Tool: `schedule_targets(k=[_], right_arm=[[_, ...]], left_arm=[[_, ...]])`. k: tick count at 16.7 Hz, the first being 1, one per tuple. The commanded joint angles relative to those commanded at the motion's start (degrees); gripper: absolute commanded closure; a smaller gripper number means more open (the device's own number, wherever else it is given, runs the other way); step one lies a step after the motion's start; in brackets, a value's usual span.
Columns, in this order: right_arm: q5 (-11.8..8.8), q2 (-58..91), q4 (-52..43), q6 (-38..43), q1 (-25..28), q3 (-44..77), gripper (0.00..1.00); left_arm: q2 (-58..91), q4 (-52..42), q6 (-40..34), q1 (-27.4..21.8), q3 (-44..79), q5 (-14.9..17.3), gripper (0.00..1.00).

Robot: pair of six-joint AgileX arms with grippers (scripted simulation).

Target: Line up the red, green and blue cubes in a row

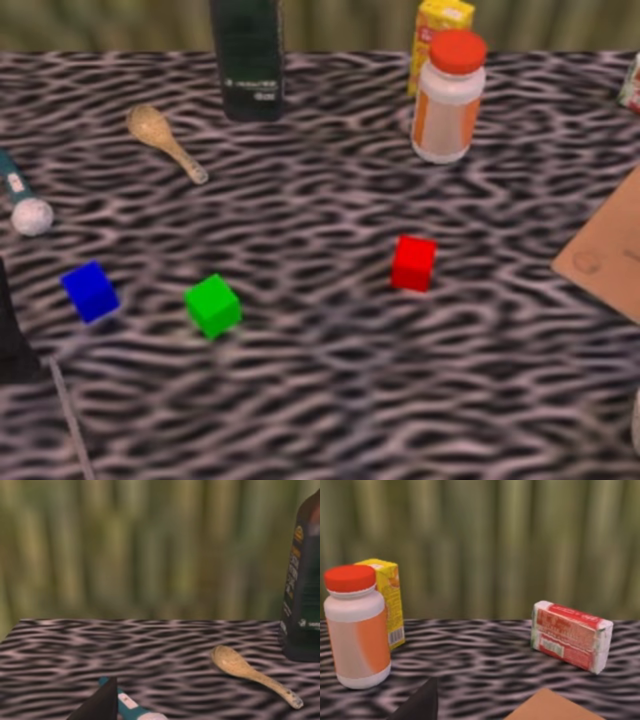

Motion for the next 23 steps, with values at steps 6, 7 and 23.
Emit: schedule_targets(k=[6,7,23], right_arm=[[0.3,5.9,-3.4,-2.4,1.4,5.8,0.00],[0.4,8.9,-5.1,-3.5,2.1,8.6,0.00],[-0.4,103.0,-55.7,-33.8,23.5,88.0,0.00]], left_arm=[[0.0,0.0,0.0,0.0,0.0,0.0,0.00],[0.0,0.0,0.0,0.0,0.0,0.0,0.00],[0.0,0.0,0.0,0.0,0.0,0.0,0.00]])
